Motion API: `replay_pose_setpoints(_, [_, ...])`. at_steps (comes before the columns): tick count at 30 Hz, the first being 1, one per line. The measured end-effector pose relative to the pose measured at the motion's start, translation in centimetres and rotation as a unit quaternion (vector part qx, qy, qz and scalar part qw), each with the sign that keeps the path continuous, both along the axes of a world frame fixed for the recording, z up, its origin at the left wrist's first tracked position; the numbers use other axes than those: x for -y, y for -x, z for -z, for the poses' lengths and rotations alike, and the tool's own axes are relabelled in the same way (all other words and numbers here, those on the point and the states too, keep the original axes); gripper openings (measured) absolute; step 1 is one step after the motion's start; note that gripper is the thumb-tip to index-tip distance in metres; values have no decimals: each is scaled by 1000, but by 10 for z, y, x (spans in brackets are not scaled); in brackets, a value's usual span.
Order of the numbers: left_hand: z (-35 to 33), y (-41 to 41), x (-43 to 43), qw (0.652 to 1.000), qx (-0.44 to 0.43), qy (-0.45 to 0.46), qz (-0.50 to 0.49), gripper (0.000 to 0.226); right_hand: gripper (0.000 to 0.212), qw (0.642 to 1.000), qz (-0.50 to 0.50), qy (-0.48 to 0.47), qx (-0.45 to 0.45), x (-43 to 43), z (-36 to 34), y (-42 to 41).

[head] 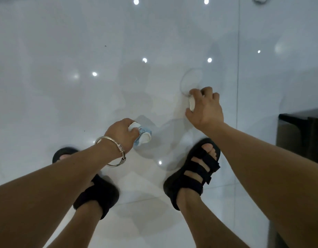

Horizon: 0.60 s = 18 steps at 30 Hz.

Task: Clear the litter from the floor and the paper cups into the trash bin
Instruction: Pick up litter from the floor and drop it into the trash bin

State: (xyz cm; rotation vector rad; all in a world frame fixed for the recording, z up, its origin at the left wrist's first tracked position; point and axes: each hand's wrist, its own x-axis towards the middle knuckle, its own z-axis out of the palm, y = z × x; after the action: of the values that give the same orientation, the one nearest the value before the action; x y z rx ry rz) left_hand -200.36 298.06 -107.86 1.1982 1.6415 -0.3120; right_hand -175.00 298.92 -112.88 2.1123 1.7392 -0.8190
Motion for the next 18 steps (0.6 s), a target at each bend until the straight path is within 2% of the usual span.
replay_pose_setpoints(4, [-46, 11, -14, 1000, 1, -9, -4, 25, 61, 999, -21, 26, -25, 2, -54, 27])
replay_pose_setpoints(10, [-178, 46, -74, 997, 19, -70, -33, 23, 64, 991, -108, 55, -56, -39, -202, 90])
replay_pose_setpoints(14, [-290, 90, -111, 992, 15, -112, -49, 21, 57, 988, -138, 4, -68, -90, -327, 128])
replay_pose_setpoints(18, [-414, 137, -124, 984, -7, -159, -79, 23, 59, 980, -182, -57, -58, -132, -458, 167])
